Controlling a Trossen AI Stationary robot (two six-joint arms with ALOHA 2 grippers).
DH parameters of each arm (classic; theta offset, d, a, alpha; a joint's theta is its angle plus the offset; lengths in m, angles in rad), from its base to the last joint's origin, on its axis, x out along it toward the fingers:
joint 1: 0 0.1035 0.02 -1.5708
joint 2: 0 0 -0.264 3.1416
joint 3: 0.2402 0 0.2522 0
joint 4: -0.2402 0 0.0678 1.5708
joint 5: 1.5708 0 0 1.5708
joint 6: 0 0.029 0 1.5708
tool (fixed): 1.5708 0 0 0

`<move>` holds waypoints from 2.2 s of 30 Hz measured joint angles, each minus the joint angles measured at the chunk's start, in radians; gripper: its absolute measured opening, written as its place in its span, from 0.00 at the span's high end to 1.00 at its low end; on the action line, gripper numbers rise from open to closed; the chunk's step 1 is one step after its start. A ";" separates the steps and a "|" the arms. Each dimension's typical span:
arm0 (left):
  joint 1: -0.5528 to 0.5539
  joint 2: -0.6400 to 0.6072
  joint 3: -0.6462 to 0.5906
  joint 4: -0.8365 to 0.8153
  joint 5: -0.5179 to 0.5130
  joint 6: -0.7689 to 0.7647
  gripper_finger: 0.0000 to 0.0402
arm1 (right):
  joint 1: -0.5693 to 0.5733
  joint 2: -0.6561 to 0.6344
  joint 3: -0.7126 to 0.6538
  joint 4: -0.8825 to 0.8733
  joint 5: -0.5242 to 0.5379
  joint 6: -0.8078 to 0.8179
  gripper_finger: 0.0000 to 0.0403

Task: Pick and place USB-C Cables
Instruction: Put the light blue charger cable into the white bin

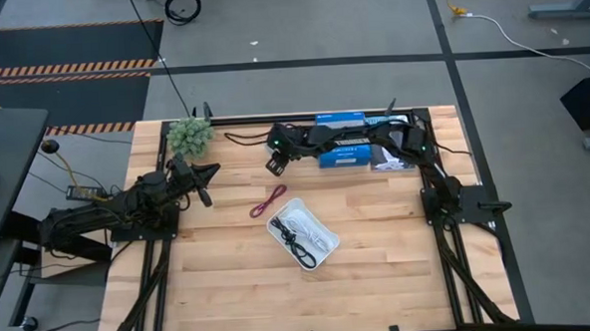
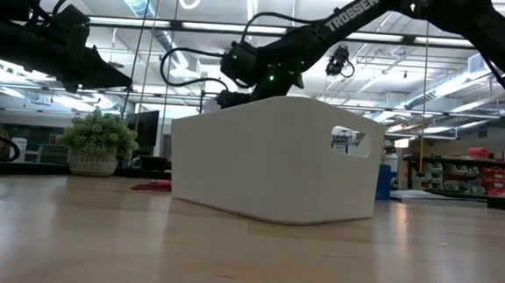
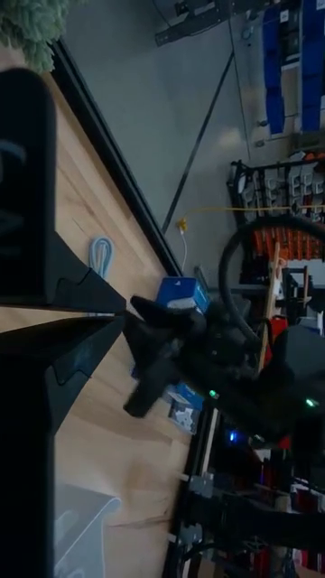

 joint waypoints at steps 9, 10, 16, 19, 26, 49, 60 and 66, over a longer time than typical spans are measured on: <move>0.000 0.001 -0.001 -0.002 0.000 0.000 0.94 | 0.016 0.050 -0.002 -0.003 -0.028 0.020 0.59; 0.000 0.001 -0.001 0.000 0.000 0.000 0.94 | 0.018 0.051 -0.002 0.005 -0.029 0.021 0.59; 0.000 0.000 -0.001 -0.001 0.000 0.000 0.94 | 0.018 0.052 -0.002 -0.003 -0.025 0.021 0.65; 0.000 0.000 -0.001 -0.001 0.000 0.000 0.94 | 0.018 0.052 -0.002 -0.008 -0.025 0.020 0.74; 0.000 0.000 -0.001 -0.001 0.000 0.000 0.94 | 0.024 0.051 -0.001 -0.021 -0.026 0.012 0.96; 0.000 0.000 -0.001 0.000 0.000 0.000 0.94 | 0.064 -0.237 -0.003 -0.083 -0.106 0.016 0.96; 0.000 0.000 -0.001 0.000 0.000 0.000 0.94 | 0.143 -0.366 -0.003 -0.109 -0.103 0.125 0.96; 0.000 0.000 -0.001 0.000 0.000 0.000 0.94 | 0.200 -0.415 -0.003 -0.172 -0.110 0.250 0.96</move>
